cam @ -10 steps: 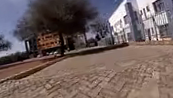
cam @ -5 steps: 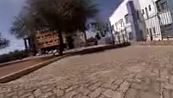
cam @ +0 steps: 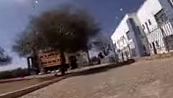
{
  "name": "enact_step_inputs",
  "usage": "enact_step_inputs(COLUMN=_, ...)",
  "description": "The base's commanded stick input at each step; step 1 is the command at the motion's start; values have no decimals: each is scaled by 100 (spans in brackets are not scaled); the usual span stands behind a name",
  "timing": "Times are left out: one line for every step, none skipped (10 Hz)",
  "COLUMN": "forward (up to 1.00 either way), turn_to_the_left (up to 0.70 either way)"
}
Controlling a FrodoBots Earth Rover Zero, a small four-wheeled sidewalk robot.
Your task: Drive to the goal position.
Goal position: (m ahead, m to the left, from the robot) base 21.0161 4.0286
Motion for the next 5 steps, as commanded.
enact_step_inputs(forward=100, turn_to_the_left=0)
enact_step_inputs(forward=100, turn_to_the_left=0)
enact_step_inputs(forward=100, turn_to_the_left=0)
enact_step_inputs(forward=100, turn_to_the_left=0)
enact_step_inputs(forward=100, turn_to_the_left=0)
